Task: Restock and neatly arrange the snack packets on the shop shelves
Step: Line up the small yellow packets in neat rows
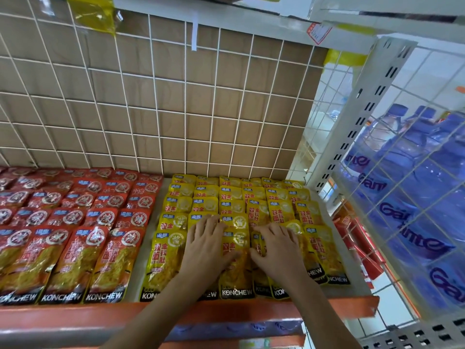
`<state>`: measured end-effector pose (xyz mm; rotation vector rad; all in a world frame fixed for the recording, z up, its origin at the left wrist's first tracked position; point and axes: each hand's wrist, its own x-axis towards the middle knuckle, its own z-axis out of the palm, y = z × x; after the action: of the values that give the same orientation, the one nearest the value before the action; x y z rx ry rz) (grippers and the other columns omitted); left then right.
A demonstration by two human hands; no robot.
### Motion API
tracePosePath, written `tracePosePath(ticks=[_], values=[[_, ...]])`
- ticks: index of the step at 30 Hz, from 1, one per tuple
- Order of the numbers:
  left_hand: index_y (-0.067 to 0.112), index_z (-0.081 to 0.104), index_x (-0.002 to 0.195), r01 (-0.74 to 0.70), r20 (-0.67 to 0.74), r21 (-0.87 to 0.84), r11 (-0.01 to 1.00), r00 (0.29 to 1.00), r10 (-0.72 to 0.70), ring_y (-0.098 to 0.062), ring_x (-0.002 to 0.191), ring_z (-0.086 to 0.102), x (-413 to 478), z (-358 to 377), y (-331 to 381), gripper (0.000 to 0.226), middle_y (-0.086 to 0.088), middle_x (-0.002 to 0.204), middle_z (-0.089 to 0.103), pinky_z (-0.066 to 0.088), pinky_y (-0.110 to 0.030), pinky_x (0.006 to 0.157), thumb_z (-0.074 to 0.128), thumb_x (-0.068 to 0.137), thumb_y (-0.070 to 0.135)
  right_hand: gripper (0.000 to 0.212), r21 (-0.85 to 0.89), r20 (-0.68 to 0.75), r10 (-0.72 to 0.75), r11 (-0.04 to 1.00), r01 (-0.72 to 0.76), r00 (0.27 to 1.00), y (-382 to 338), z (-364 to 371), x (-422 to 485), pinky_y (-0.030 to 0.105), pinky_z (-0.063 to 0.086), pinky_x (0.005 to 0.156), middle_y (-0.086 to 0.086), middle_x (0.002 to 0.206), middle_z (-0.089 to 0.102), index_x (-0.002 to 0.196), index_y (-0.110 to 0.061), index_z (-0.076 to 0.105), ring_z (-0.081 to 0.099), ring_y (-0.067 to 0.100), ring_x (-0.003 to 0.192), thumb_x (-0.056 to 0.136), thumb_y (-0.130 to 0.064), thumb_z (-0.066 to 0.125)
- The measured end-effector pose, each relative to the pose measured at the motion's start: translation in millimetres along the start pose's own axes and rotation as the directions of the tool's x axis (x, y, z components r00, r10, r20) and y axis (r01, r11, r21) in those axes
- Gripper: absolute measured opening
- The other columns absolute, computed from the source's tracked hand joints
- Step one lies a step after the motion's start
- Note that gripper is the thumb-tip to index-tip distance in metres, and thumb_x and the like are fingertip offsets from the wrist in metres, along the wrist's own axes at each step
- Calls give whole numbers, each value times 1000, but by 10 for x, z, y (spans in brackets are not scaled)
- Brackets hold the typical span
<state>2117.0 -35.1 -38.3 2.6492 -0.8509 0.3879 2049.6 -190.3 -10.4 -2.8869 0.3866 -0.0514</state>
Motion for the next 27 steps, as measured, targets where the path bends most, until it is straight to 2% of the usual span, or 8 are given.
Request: tracePosePath(ticks=[2,5,8,11,18,22,27], values=[[19,65,103,13,38,22,1000,999,-14,-24,107,62,-35,16,27,64,-1,111,65,51,-42,83,37,74,68,51,4,-4,-11,1000,11,1000,15,-1,0,35,12,114,-9,130,40,136,-30,37,32,12,129,89,-49,46],[20,59,116,33,82,-4,999,996,-32,-23,114,57,-115,-5,14,67,-2,121,61,46,-40,91,21,87,66,49,18,-15,-27,999,28,1000,40,0,-2,34,11,113,-9,131,41,136,-30,38,33,12,128,91,-49,44],[23,47,128,-105,72,-100,989,991,113,-17,129,39,-214,-3,-49,52,2,134,52,31,-35,106,32,89,53,48,43,-41,-44,998,46,998,65,16,13,32,11,112,-10,130,43,135,-30,39,35,10,127,91,-49,43],[24,41,134,-240,120,-117,964,960,253,-13,131,30,-279,29,-86,54,4,139,48,18,-32,106,40,85,47,43,97,-81,-52,994,60,995,96,26,52,29,14,109,-11,129,45,133,-31,43,36,9,125,92,-45,45],[27,35,139,-249,210,-145,958,938,275,-9,135,23,-309,49,-122,65,7,144,39,11,-31,110,45,81,53,37,189,-115,-127,971,147,985,144,-30,286,27,34,100,-4,130,52,129,-21,50,46,13,122,94,-30,50],[30,31,138,-254,181,-156,955,943,280,-8,134,23,-289,48,-120,59,7,143,40,12,-30,109,43,85,52,34,243,-77,-185,950,198,980,72,-41,532,26,45,86,-1,116,57,127,-18,53,54,13,104,93,-24,52],[30,29,142,-262,181,-171,950,939,291,-7,136,16,-283,26,-120,61,9,146,33,11,-32,111,36,87,54,27,254,5,-166,954,159,986,1,0,784,25,46,74,-3,109,61,116,-19,62,54,9,90,91,-24,56]])
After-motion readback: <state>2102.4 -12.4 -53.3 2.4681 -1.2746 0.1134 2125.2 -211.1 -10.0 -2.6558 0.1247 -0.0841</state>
